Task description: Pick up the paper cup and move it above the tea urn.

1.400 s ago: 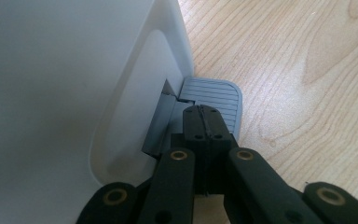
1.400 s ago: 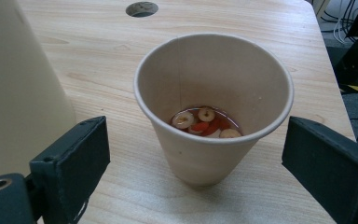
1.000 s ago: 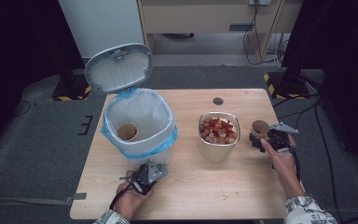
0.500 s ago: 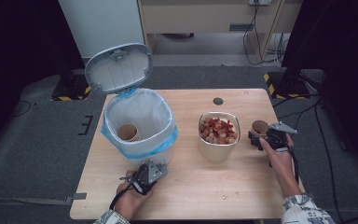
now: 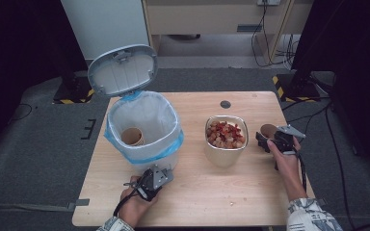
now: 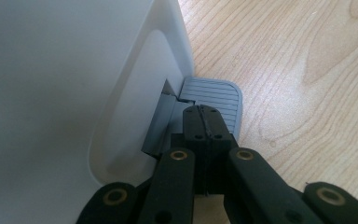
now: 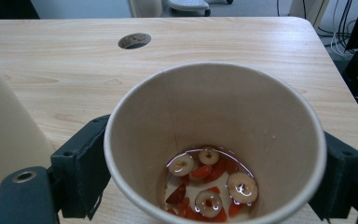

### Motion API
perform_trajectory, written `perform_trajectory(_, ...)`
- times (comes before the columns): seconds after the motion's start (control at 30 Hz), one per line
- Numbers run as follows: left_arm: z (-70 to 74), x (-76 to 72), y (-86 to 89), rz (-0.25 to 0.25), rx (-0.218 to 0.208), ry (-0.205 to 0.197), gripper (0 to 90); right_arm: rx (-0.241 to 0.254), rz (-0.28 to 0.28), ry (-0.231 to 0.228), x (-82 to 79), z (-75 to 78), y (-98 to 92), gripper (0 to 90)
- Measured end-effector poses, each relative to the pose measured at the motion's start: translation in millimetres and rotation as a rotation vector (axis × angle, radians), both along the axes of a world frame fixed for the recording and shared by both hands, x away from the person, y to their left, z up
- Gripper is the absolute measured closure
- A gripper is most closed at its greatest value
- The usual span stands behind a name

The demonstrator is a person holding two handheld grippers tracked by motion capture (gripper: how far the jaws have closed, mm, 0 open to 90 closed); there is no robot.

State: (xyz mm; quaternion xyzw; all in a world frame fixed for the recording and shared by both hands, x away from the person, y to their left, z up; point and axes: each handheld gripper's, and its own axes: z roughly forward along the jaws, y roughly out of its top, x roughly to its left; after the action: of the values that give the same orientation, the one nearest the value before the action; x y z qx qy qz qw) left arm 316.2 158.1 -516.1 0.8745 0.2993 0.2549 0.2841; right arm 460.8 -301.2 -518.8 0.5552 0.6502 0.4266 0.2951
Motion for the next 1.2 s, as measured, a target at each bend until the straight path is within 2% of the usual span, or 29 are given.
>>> perform_trajectory(0.2, -0.1, -0.1, -0.1, 0.002, -0.001, -0.001, 89.8, 0.007, -0.007, -0.017, 1.8, -1.4, 0.5, 19.0)
perform_trajectory(0.37, -0.1, -0.1, -0.1, 0.003, -0.002, 0.000, 89.8, -0.008, -0.002, -0.031, 3.4, -4.0, 0.1, 21.3)
perform_trajectory(0.53, 0.0, 0.0, -0.1, 0.003, -0.002, 0.001, 89.8, -0.012, 0.022, -0.042, 2.8, -4.4, -1.1, 23.4)
perform_trajectory(0.87, 0.0, 0.6, 0.5, 0.002, -0.009, 0.005, 89.8, 0.018, 0.080, -0.066, 2.2, -3.0, -3.6, 27.3)
perform_trajectory(0.9, 0.1, 0.6, 0.5, 0.002, -0.008, 0.005, 89.7, 0.013, 0.083, -0.070, 1.2, -1.5, -3.8, 29.6)
perform_trajectory(1.07, 0.1, 0.4, 0.2, 0.004, -0.006, 0.004, 89.8, -0.005, 0.104, -0.080, -1.6, 3.7, -3.8, 30.1)
perform_trajectory(1.2, 0.3, 0.7, 0.5, 0.005, -0.008, 0.008, 89.8, -0.021, 0.120, -0.067, -2.1, 2.6, -2.3, 30.4)
